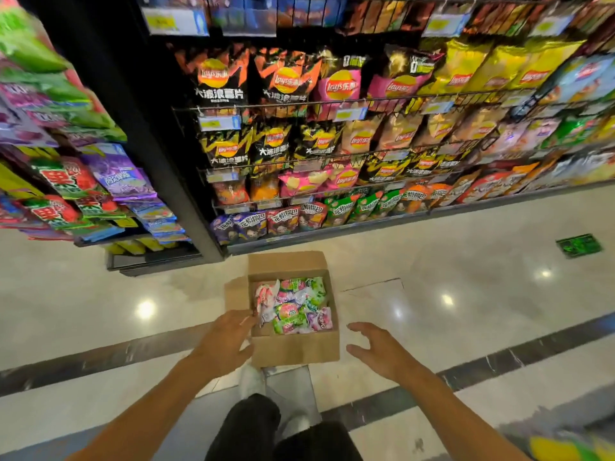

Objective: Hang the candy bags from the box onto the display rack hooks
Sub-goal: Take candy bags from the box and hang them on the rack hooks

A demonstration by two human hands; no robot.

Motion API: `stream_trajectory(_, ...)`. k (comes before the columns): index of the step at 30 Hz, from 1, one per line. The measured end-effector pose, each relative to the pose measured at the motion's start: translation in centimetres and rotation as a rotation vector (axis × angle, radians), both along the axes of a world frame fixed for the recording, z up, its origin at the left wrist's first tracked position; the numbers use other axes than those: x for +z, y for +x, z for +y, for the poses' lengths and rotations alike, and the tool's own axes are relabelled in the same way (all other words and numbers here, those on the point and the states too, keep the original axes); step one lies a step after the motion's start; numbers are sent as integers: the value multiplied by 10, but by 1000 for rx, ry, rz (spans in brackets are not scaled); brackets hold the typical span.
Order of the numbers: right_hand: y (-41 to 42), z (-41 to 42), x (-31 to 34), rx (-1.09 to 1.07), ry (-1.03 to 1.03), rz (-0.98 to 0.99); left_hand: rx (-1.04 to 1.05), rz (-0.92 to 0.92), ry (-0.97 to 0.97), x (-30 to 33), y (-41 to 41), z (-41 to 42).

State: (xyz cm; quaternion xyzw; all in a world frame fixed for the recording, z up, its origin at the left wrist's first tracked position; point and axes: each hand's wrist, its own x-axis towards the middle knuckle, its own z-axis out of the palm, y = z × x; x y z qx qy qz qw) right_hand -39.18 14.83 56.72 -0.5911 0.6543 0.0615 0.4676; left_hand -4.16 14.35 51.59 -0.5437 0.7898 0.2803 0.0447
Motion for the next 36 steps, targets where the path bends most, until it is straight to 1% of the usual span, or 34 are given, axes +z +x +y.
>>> stream_trajectory(3,4,-28,-54,-19,34,-13,17,-4,24,-51,1,-19)
stream_trajectory(5,7,-51,-108,-24,66,-19,32,-13,-6,-98,0,-32)
stream_trajectory(9,17,-98,-249,11,112,-67,20,-35,33,-217,-7,-57)
stream_trajectory(11,21,-118,-330,-17,137,-121,7,-35,-11,-288,-13,-69)
stream_trajectory(14,12,-137,-473,-16,169,-126,-42,-40,-2,-387,-24,-89)
stream_trajectory(15,11,-143,-514,-4,187,-112,-44,-52,38,-419,-25,-95)
stream_trajectory(16,19,-151,-539,-2,191,-96,-62,-70,60,-448,-28,-102)
stream_trajectory(18,33,-164,-585,5,185,-65,-128,-113,27,-503,-34,-116)
stream_trajectory(20,42,-177,-628,113,155,9,-136,-100,28,-555,-39,-130)
stream_trajectory(22,49,-187,-667,214,126,73,-153,-110,10,-598,-41,-147)
stream_trajectory(25,49,-190,-723,274,133,83,-232,-68,-19,-643,-45,-165)
stream_trajectory(27,47,-187,-748,317,106,79,-321,-80,-101,-663,-43,-169)
stream_trajectory(29,46,-187,-764,303,58,53,-397,-113,-177,-676,-40,-167)
stream_trajectory(32,42,-187,-772,213,42,-27,-441,-149,-87,-679,-38,-159)
stream_trajectory(34,44,-189,-765,248,83,-64,-380,-103,-42,-673,-37,-152)
stream_trajectory(36,47,-192,-756,260,130,-110,-277,-29,62,-670,-37,-146)
